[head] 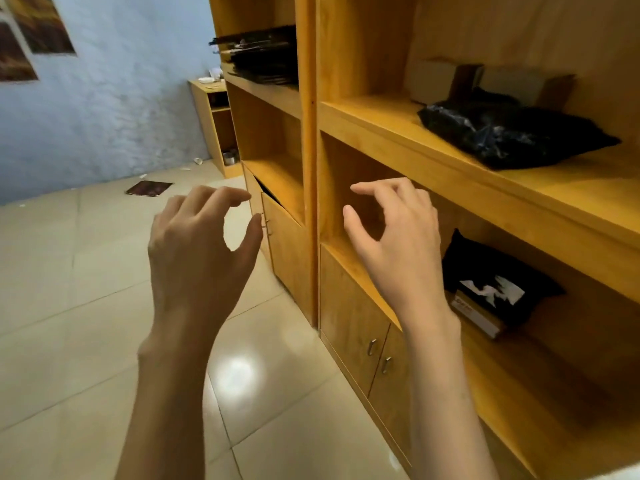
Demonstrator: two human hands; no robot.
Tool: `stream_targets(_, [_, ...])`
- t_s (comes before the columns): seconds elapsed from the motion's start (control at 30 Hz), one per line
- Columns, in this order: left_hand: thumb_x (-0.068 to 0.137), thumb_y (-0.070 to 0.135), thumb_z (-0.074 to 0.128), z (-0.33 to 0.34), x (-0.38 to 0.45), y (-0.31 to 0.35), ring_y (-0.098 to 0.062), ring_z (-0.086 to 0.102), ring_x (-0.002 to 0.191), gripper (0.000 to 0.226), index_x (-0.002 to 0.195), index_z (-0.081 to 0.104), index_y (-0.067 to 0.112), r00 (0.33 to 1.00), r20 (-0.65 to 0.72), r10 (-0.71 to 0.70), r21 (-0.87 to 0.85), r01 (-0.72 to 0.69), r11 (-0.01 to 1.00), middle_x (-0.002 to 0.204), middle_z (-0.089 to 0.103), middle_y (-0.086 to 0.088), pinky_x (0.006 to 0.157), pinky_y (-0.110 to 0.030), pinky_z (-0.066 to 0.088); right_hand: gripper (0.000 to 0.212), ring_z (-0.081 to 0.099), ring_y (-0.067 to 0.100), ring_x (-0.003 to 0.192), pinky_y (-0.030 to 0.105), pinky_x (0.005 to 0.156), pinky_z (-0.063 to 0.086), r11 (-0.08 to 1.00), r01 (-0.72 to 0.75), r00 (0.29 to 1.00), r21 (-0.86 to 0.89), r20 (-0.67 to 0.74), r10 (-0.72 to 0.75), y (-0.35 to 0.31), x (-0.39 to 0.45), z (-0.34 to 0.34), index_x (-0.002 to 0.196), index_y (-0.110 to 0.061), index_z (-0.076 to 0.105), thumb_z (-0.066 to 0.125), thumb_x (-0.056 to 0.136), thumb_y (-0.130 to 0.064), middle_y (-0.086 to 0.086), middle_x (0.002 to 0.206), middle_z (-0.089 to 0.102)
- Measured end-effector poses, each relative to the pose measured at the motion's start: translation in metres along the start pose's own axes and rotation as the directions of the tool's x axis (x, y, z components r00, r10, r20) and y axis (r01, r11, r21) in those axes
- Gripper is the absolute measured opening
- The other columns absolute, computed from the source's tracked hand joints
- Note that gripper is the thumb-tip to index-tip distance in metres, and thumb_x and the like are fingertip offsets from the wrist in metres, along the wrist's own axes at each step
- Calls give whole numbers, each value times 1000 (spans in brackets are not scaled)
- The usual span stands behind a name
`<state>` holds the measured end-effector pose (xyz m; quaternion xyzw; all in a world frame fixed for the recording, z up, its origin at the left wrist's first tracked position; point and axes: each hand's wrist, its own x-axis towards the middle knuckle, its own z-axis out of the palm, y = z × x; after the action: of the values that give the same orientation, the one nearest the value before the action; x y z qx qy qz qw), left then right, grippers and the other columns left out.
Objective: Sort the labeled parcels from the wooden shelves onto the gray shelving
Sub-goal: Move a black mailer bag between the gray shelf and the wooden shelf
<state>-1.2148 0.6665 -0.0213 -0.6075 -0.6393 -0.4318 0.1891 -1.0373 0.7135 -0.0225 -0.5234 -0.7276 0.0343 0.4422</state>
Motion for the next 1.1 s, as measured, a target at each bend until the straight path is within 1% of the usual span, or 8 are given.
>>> stream_targets(0.2, [87,21,69,72,59,-38,-35,59,95,23,106,67,9,997,67,47,-88,-41,995,101,67,-12,77,-44,44,28,35,1,109,20,90,24,992,-79,996,-93,-49,75,20,49,44,121,-27,59,53,95,-37,-15,112,47])
stream_targets(0.4, [89,31,58,153,125,-69,-32,60,94,31,107,67,8,965,146,216,-301,-165,939,101,67,-12,75,-44,48,28,39,6,113,21,91,24,938,-259,958,-233,-190,217,37,96,80,121,-27,59,53,95,-36,-11,116,52])
stream_targets(0.5, [92,30,61,179,155,-82,-30,59,97,27,110,66,10,947,162,279,-370,-204,907,104,67,-11,77,-44,47,29,40,8,113,20,90,23,900,-321,938,-296,-234,257,35,117,98,121,-27,59,54,94,-35,-9,116,52])
stream_targets(0.57, [92,27,63,201,180,-93,-30,58,97,26,112,66,10,922,204,330,-445,-213,870,105,66,-11,78,-42,45,29,41,8,113,21,90,24,861,-391,904,-326,-312,292,33,136,116,121,-26,59,54,94,-35,-8,116,53])
stream_targets(0.63, [91,28,62,209,185,-92,-29,58,98,27,113,65,12,919,201,338,-449,-220,866,106,66,-10,80,-43,46,29,43,10,112,22,90,26,854,-398,901,-334,-315,297,30,137,118,121,-25,60,55,94,-34,-7,115,54])
stream_targets(0.8, [91,31,59,246,208,-89,-26,56,102,29,115,64,15,871,269,411,-578,-195,792,108,64,-6,88,-44,44,28,45,14,112,30,95,34,782,-487,856,-388,-392,338,31,148,132,119,-22,62,58,93,-31,-4,115,56])
stream_targets(0.97, [89,30,57,273,216,-57,-29,56,103,31,113,64,12,819,276,502,-683,-201,702,107,64,-9,87,-42,43,28,47,15,110,32,94,37,706,-549,810,-448,-492,318,43,157,121,118,-20,63,60,92,-29,-2,113,58])
stream_targets(1.1, [89,28,59,295,224,-30,-28,56,101,31,113,64,11,812,236,534,-712,-230,664,106,65,-9,85,-44,44,28,48,15,110,34,94,39,685,-562,794,-463,-535,289,62,166,107,118,-19,63,61,92,-29,-2,113,58])
